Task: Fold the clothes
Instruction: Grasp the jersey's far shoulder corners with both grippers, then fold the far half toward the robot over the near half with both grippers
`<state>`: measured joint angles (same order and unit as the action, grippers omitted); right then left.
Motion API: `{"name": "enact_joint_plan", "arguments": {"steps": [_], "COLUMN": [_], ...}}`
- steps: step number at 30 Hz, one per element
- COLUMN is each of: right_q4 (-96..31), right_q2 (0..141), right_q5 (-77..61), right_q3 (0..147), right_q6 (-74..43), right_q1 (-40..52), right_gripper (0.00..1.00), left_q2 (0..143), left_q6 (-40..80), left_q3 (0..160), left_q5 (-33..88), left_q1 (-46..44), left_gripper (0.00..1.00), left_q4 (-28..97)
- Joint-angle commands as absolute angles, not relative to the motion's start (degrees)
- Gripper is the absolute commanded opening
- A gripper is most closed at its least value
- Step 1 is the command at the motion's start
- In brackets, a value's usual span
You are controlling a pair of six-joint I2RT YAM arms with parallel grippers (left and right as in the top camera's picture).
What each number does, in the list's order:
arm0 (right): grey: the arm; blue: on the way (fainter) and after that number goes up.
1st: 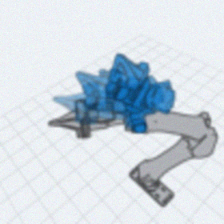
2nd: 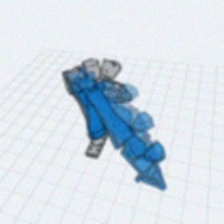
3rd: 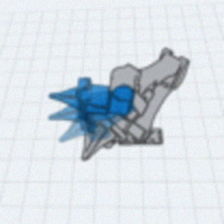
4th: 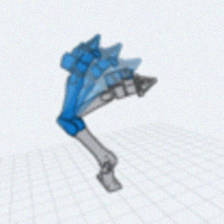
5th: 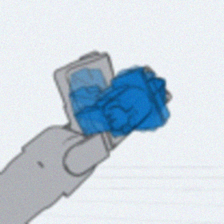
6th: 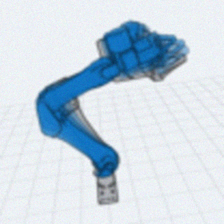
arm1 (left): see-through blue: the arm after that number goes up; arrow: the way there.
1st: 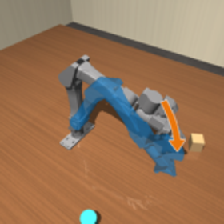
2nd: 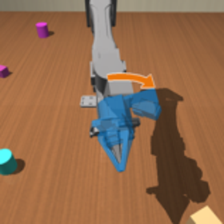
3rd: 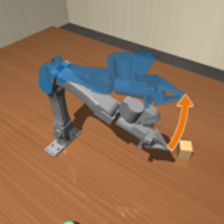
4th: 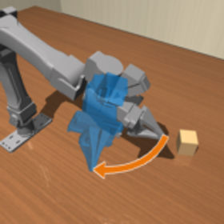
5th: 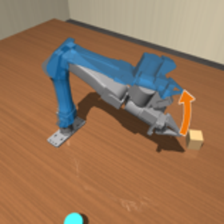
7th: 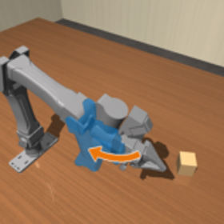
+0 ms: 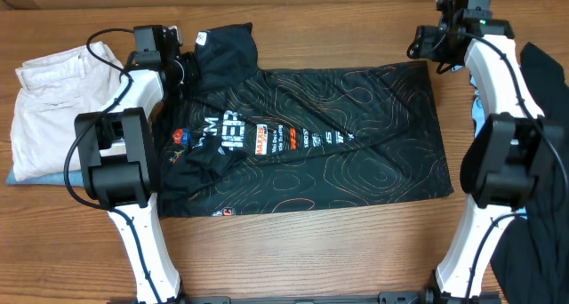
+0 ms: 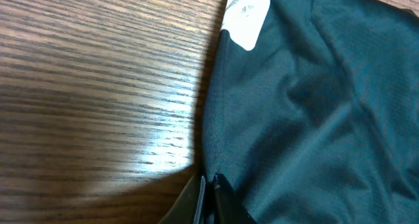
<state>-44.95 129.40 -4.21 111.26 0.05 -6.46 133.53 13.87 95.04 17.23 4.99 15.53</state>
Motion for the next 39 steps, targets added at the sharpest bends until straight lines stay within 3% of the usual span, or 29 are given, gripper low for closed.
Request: {"name": "enact_joint_plan", "arguments": {"steps": [1,13,16,19,24,29,39], "right_q4": [-41.7,-38.6,-38.6,-38.6,-38.1,-38.2,-42.6], "right_q2": [134.2,139.0,140.4,140.8,140.8,140.8,136.7], "right_q5": [-3.7,-4.2,-4.2,-4.2,-4.2,-4.1,1.0], "right_q3": [111.2,111.1,111.1,111.1,111.1,111.1,111.1], "right_q6": [0.2,0.3,0.3,0.2,0.2,0.2,-1.7], "right_q1": [-7.6,-7.9,-7.9,-7.9,-7.9,-7.9,-8.3], "right_gripper": [0.71,0.7,0.64,0.5,0.19,0.04,0.04], "left_q2": [134.7,134.7,134.7,134.7,134.7,134.7,129.1], "left_q6": [15.0,15.0,15.0,15.0,15.0,15.0,14.8], "left_q3": [95.1,95.1,95.1,95.1,95.1,95.1,95.1], "left_q5": [15.8,14.2,14.3,14.2,14.3,14.7,16.3], "left_q1": [5.3,5.3,5.3,5.3,5.3,5.3,5.4], "left_gripper": [0.09,0.1,0.1,0.1,0.1,0.04,0.04], "left_q4": [17.7,18.7,18.7,18.8,18.8,18.8,21.1]}}
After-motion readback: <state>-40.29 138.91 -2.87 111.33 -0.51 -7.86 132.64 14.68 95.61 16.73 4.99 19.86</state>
